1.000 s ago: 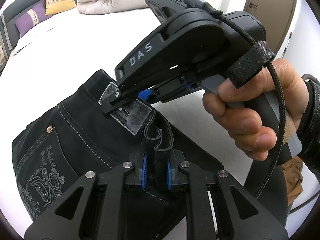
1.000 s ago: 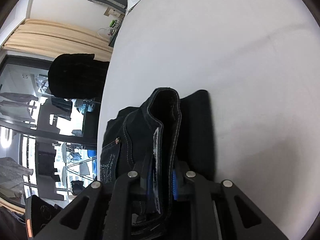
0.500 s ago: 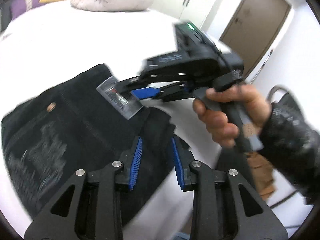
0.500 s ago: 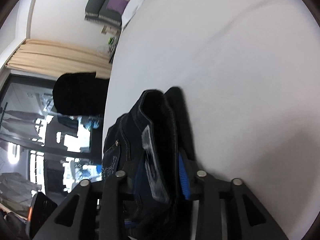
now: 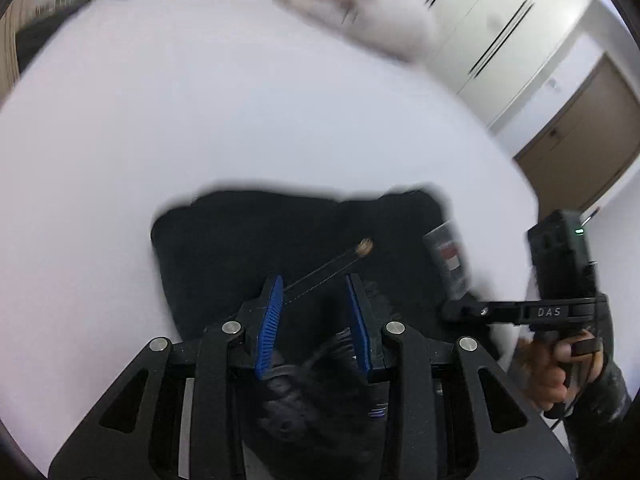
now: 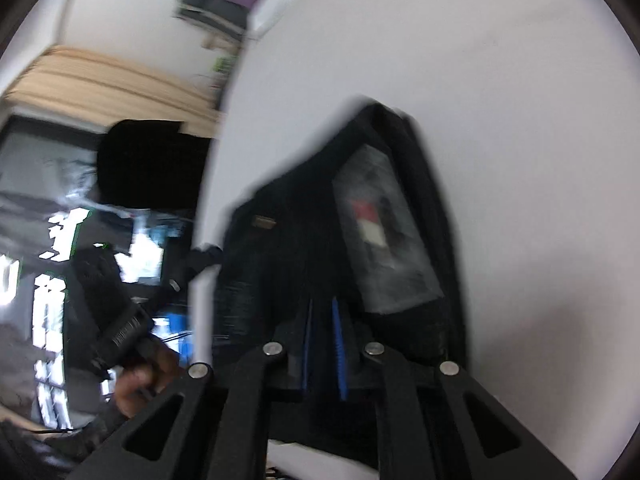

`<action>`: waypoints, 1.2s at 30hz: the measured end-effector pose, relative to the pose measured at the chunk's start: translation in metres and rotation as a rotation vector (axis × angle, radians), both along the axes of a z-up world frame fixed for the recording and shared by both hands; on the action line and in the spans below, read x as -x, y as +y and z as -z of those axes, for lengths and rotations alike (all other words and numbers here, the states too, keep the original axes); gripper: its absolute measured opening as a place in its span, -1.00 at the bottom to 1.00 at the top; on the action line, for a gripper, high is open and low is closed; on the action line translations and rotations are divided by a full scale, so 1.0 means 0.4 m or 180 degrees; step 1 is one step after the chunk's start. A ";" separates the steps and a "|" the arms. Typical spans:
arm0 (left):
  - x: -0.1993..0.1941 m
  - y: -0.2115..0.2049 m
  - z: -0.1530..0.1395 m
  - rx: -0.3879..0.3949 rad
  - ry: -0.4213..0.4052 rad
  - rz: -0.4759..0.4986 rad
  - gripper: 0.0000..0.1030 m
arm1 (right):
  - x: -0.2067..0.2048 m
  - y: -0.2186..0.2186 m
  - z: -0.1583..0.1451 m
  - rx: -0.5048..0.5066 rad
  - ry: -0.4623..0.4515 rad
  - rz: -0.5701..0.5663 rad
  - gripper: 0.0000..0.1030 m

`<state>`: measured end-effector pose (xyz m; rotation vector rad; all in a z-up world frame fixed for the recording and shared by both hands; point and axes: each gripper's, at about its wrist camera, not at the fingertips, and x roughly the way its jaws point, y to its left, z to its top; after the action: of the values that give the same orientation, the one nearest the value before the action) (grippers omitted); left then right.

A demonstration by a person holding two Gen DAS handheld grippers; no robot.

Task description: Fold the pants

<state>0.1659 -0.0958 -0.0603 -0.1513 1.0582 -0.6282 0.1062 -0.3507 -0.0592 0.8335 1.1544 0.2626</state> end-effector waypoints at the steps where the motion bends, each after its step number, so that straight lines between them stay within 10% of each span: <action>1: 0.011 0.003 0.017 -0.0015 0.0041 -0.0005 -0.41 | 0.009 -0.005 0.010 -0.0068 -0.0032 0.0052 -1.00; 11: 0.302 0.002 -0.005 -0.0520 -0.0664 0.0488 -0.41 | 0.085 0.010 -0.032 0.0044 -0.0184 0.0198 -0.96; 22: 0.295 -0.015 -0.002 -0.0595 -0.0578 0.0456 -0.41 | 0.184 0.014 0.023 -0.0212 -0.0332 0.0370 -0.99; 28: 0.282 0.042 -0.062 -0.0290 -0.0422 0.0166 -0.40 | 0.196 -0.006 -0.118 0.0045 -0.0778 0.0462 0.24; 31: 0.260 0.105 -0.098 -0.0162 -0.0454 -0.0134 0.52 | 0.166 -0.041 -0.141 0.0190 -0.0744 0.0426 0.24; 36: 0.182 0.149 -0.038 -0.0048 0.0066 -0.0393 0.62 | 0.100 -0.083 -0.097 0.0334 -0.0358 0.0271 0.24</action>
<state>0.0932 -0.0362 -0.0451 -0.2088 1.0647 -0.5082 0.0660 -0.3837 -0.0203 0.7638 1.0164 0.1749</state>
